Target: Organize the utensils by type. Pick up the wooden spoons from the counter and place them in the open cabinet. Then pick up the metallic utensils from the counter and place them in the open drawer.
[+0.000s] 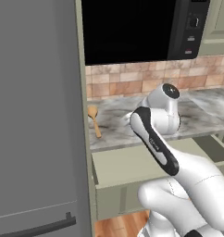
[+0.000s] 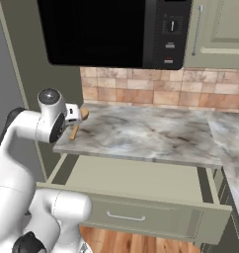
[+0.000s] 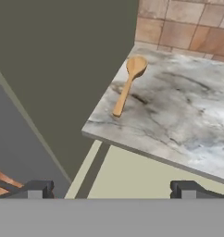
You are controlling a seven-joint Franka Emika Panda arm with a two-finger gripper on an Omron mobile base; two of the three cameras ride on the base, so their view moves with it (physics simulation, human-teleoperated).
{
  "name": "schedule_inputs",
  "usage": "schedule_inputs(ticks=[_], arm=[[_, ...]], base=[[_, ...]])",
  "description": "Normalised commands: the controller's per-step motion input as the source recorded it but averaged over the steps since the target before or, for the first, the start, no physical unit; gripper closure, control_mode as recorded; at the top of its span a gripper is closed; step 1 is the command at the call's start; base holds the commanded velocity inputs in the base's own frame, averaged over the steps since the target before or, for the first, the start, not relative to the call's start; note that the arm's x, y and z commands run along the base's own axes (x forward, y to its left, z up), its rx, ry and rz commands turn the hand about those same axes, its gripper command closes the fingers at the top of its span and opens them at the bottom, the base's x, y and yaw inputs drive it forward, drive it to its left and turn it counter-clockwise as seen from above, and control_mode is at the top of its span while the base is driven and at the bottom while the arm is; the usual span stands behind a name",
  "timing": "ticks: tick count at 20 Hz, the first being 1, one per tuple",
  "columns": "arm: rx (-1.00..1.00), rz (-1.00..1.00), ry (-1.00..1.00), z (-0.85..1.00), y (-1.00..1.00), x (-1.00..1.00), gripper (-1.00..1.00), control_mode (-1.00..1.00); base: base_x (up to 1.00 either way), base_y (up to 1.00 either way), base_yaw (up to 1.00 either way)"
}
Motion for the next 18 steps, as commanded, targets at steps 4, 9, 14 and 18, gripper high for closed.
schedule_inputs(ticks=[4, 9, 14, 18], arm=[[0.00, 0.00, 0.00, -0.03, 0.44, 0.32, -1.00, -1.00], [0.00, 0.01, 0.00, -0.16, 0.19, 0.17, -1.00, -1.00], [0.07, 0.12, 0.00, -0.29, -0.04, 0.00, -1.00, -1.00], [0.07, 0.18, 0.00, -0.25, -0.05, 0.00, -1.00, -1.00]], base=[[0.00, 0.00, 0.00], [0.00, 0.00, 0.00], [0.00, 0.00, 0.00], [0.00, 0.00, 0.00]])
